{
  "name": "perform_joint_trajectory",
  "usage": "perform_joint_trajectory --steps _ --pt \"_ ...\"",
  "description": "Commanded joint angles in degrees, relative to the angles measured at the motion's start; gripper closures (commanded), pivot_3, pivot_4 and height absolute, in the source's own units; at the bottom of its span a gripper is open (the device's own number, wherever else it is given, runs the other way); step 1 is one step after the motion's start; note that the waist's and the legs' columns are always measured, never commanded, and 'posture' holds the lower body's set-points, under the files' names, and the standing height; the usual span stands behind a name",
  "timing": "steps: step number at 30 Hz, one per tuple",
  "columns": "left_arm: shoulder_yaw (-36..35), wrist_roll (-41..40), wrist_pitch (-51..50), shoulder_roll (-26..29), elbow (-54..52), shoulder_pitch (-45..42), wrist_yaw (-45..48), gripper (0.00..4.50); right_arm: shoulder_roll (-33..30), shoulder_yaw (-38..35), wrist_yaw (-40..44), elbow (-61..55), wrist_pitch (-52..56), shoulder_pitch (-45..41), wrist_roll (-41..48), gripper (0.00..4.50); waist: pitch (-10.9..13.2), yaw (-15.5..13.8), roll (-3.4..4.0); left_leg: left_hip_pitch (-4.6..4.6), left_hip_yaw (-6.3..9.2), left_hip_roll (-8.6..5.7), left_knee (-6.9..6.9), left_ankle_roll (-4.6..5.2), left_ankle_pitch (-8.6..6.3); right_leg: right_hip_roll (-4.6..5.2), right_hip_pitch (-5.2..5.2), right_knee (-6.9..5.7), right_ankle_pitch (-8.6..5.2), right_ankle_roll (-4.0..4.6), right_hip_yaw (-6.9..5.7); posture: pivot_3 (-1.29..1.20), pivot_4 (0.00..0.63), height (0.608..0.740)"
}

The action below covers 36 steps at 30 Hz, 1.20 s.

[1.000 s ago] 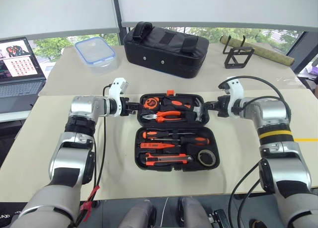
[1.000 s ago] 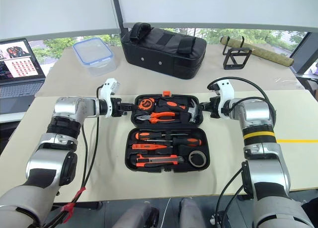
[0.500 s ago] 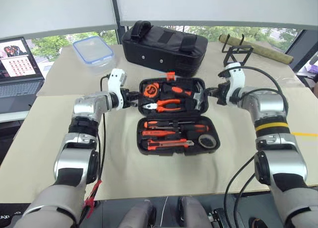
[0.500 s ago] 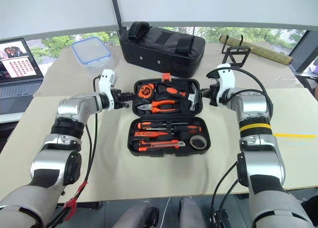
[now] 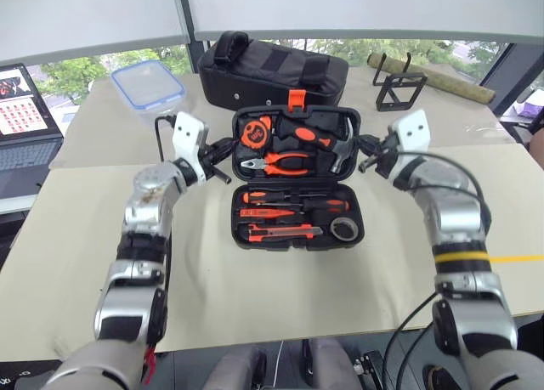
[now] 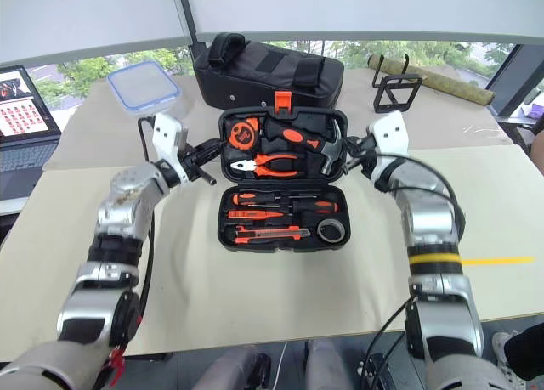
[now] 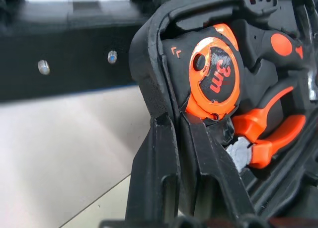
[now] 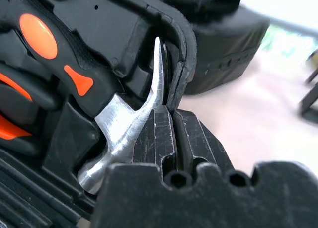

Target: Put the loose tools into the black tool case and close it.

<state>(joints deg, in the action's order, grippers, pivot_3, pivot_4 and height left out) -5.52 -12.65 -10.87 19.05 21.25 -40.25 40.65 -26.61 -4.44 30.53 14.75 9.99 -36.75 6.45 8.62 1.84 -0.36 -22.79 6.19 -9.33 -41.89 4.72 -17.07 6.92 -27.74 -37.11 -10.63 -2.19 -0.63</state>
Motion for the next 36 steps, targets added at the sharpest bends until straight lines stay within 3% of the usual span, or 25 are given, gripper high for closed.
perform_joint_trajectory --steps 1,7,11,15,16,18,20,22,25,28,29,30,32,36 --pt "1.3 -1.2 -3.0 -1.0 -9.4 5.4 -1.6 4.50 0.6 1.5 -2.4 -7.0 -10.2 6.0 -3.5 4.46 0.0 -0.4 -0.01 0.09 0.00 0.00 0.00 0.00 0.00 -0.04 0.13 0.02 0.00 0.00 0.01 0.00 0.150 0.716" --pt "-1.4 -5.8 -11.8 1.4 -23.7 12.9 -4.4 4.50 -0.9 0.2 0.2 -19.1 -11.7 16.6 -0.7 4.46 0.0 -0.9 0.01 0.88 -0.19 0.07 0.12 -0.02 -0.02 -0.49 0.74 0.11 -0.01 0.01 0.20 0.00 0.150 0.716" --pt "-4.7 -10.8 -19.7 6.8 -35.2 19.9 -3.2 3.22 -6.4 -4.1 5.1 -33.1 -3.6 25.7 6.9 3.23 0.0 -0.9 0.05 1.02 -0.27 0.17 0.23 -0.09 -0.06 -0.57 0.72 0.08 -0.02 0.03 0.50 0.00 0.150 0.716" --pt "-14.4 -20.0 -31.3 17.8 -41.0 26.9 1.7 1.73 -18.3 -17.0 15.3 -45.6 11.2 36.9 23.3 1.91 0.1 -1.2 0.17 0.95 -0.33 0.19 0.26 -0.09 -0.06 -0.75 0.61 0.12 -0.05 0.08 0.73 0.00 0.150 0.716" --pt "-15.5 -22.2 -33.6 23.1 -40.7 30.4 7.5 1.32 -21.9 -20.2 21.4 -47.8 13.4 42.6 26.3 1.50 0.1 -1.3 0.15 0.95 -0.33 0.19 0.30 -0.08 -0.07 -0.76 0.60 0.14 -0.06 0.09 0.77 0.00 0.150 0.716" --pt "-15.6 -22.9 -33.8 31.8 -38.2 35.7 17.4 0.59 -26.9 -24.5 30.6 -51.0 16.3 51.9 30.1 1.48 0.1 -1.6 0.13 1.15 -0.32 0.26 0.38 -0.08 -0.10 -0.85 0.79 0.29 -0.09 0.12 0.74 0.00 0.150 0.716" --pt "-13.2 -19.8 -29.7 37.0 -32.8 36.2 22.3 0.59 -30.1 -25.8 35.6 -52.6 18.3 58.0 31.2 1.48 0.1 -2.1 0.15 1.94 -0.42 0.24 1.06 -0.09 -0.33 -0.77 1.49 0.67 -0.16 0.08 0.73 0.00 0.150 0.716" --pt "-9.2 -17.0 -27.0 37.8 -26.6 30.6 22.5 0.59 -31.3 -23.9 37.1 -53.2 17.2 60.6 29.5 1.48 0.1 -2.8 0.20 2.50 -0.43 0.31 1.29 -0.16 -0.56 -0.82 2.06 1.01 -0.18 0.06 0.65 0.00 0.150 0.716" --pt "0.2 -9.3 -20.7 33.0 -14.3 14.9 20.8 0.55 -31.2 -16.2 34.2 -52.2 16.2 58.3 25.0 2.10 0.2 -4.4 -0.02 2.79 -0.33 0.31 1.28 0.20 -0.80 -0.71 2.59 1.29 -0.41 -0.47 0.29 0.00 0.150 0.716" --pt "7.1 -2.9 -13.2 26.7 -2.7 2.9 20.7 0.55 -30.5 -8.7 31.1 -49.7 15.3 52.5 19.9 3.10 0.2 -5.0 -0.21 2.83 -0.26 0.22 1.05 -0.31 -0.50 -0.62 2.62 1.33 -0.06 -0.15 0.14 0.00 0.150 0.716" --pt "8.7 -1.3 -10.9 24.6 0.6 0.0 20.6 1.04 -30.2 -6.7 30.3 -48.9 15.3 50.7 18.7 3.47 0.2 -4.9 -0.24 2.80 -0.29 0.16 1.05 -0.32 -0.50 -0.52 2.62 1.32 -0.01 -0.16 0.15 0.00 0.150 0.716" --pt "10.4 0.4 -8.4 22.5 3.8 -2.8 20.9 1.19 -29.9 -4.7 29.8 -48.0 15.1 48.8 17.3 3.85 0.2 -4.8 -0.26 2.65 -0.35 0.12 1.05 -0.30 -0.50 -0.46 2.62 1.29 0.02 -0.17 0.17 0.00 0.150 0.716" --pt "13.1 3.2 -4.1 19.1 9.5 -6.9 21.9 1.95 -29.3 -1.5 29.1 -46.5 14.6 45.8 15.3 4.48 0.2 -4.5 -0.27 2.35 -0.35 0.08 1.00 -0.30 -0.50 -0.39 2.35 1.33 0.04 -0.17 0.13 0.00 0.150 0.716" --pt "17.2 8.1 5.2 12.6 20.5 -13.8 22.7 3.34 -28.1 4.4 28.6 -43.2 13.0 40.5 11.2 4.50 0.1 -3.8 -0.34 1.52 -0.31 0.17 0.69 0.01 -0.34 -0.31 1.53 1.24 0.04 -0.17 0.01 0.00 0.150 0.716"
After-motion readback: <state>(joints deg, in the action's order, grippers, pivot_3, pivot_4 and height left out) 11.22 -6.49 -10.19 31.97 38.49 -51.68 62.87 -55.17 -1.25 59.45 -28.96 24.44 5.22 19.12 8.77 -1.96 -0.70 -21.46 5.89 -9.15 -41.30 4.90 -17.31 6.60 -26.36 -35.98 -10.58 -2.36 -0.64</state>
